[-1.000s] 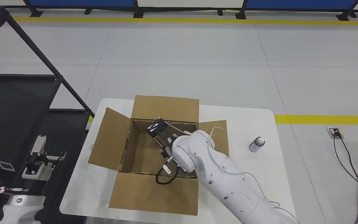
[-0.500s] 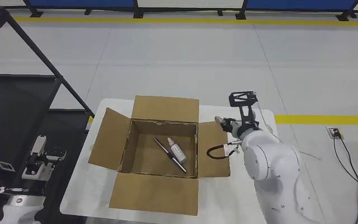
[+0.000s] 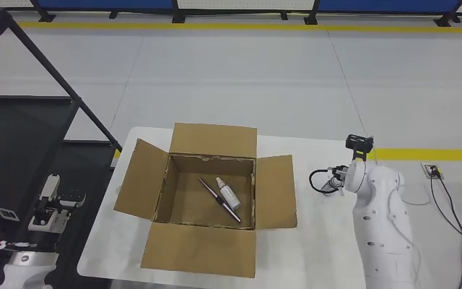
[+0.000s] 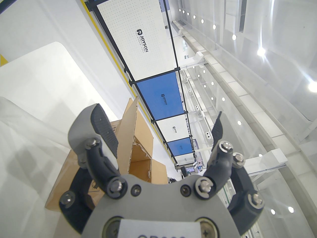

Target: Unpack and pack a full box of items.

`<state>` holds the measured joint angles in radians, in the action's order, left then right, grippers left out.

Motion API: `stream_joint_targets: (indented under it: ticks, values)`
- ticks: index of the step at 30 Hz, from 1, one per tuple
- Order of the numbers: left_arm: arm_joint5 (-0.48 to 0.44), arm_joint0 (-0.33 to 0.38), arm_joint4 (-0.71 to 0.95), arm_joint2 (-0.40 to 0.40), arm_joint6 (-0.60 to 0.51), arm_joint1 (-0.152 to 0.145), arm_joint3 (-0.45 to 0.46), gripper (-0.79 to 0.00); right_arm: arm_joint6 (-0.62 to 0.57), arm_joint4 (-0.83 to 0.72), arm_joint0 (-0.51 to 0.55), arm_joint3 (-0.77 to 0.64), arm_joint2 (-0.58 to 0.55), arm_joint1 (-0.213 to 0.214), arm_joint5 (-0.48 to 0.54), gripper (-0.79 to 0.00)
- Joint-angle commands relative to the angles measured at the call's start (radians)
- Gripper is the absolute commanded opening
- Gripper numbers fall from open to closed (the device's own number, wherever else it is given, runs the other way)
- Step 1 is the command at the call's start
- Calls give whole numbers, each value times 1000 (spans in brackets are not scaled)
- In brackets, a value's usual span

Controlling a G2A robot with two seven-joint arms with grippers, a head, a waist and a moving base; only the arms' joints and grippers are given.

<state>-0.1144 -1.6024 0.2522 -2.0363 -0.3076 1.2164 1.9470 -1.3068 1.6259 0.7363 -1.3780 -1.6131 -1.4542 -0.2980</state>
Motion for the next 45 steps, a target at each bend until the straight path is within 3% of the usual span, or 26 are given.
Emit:
stream_joint_targets:
  ticks: [1,13,15,18,26,27,31,37,41,45]
  values:
    - [0,0,0,0,0,0,0,0,-3,-23,-6,36,-14,2,13,0]
    - [0,0,0,0,0,0,0,0,83,-111,-51,223,-22,6,39,-6]
    - [0,0,0,0,0,0,0,0,95,-121,-63,251,-20,6,39,-92]
    - [0,0,0,0,0,0,0,0,112,-135,-78,284,-18,7,41,-425]
    - [0,0,0,0,0,0,0,0,147,-176,-98,321,-12,10,48,-773]
    - [0,0,0,0,0,0,0,0,154,-185,-95,309,-11,10,48,-785]
    - [0,0,0,0,0,0,0,0,162,-223,-57,171,-2,8,50,-785]
    - [0,0,0,0,0,0,0,0,125,-257,67,-231,45,3,34,-785]
    - [0,0,0,0,0,0,0,0,125,-264,136,-472,109,-2,24,-785]
    - [0,0,0,0,0,0,0,0,145,-270,174,-618,209,-10,26,-785]
